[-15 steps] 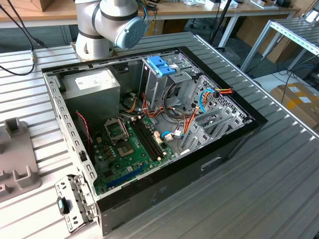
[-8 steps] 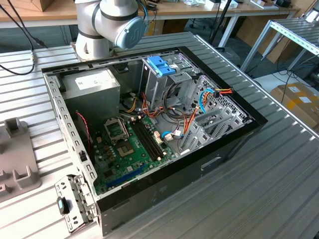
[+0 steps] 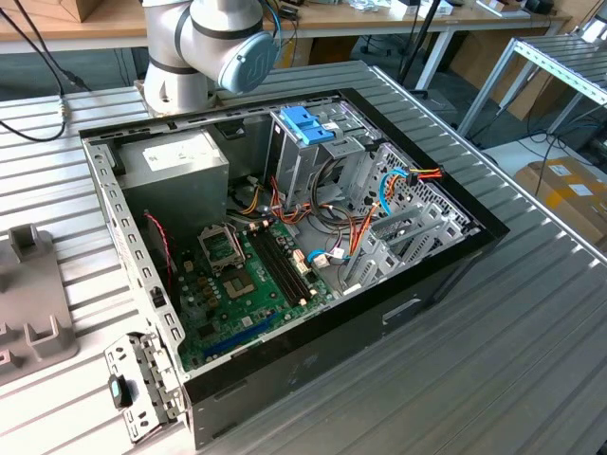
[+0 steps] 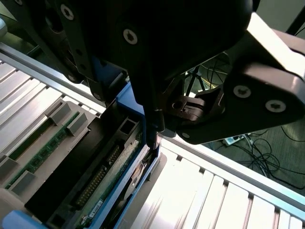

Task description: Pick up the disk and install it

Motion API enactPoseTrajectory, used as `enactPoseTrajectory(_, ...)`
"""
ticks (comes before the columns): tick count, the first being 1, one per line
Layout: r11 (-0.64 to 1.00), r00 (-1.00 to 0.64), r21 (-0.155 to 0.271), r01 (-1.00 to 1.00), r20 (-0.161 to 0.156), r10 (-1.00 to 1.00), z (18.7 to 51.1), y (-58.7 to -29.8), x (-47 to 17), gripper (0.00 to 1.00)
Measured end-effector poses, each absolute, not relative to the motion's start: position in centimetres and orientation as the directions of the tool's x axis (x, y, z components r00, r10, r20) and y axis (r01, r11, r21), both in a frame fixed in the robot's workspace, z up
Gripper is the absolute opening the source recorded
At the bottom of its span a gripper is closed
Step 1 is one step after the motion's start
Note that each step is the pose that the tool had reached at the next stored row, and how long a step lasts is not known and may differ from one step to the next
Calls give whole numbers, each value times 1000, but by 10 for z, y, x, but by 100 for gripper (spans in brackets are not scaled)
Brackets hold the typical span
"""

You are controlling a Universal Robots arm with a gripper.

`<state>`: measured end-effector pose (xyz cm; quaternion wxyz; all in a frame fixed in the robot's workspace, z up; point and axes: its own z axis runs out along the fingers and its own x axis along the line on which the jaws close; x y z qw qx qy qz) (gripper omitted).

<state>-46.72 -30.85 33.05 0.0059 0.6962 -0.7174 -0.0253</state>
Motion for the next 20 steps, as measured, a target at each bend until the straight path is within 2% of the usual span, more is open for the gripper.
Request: enactPoseTrajectory(20,29,-31,44,-999,-27,-999,343,-309,-467,37)
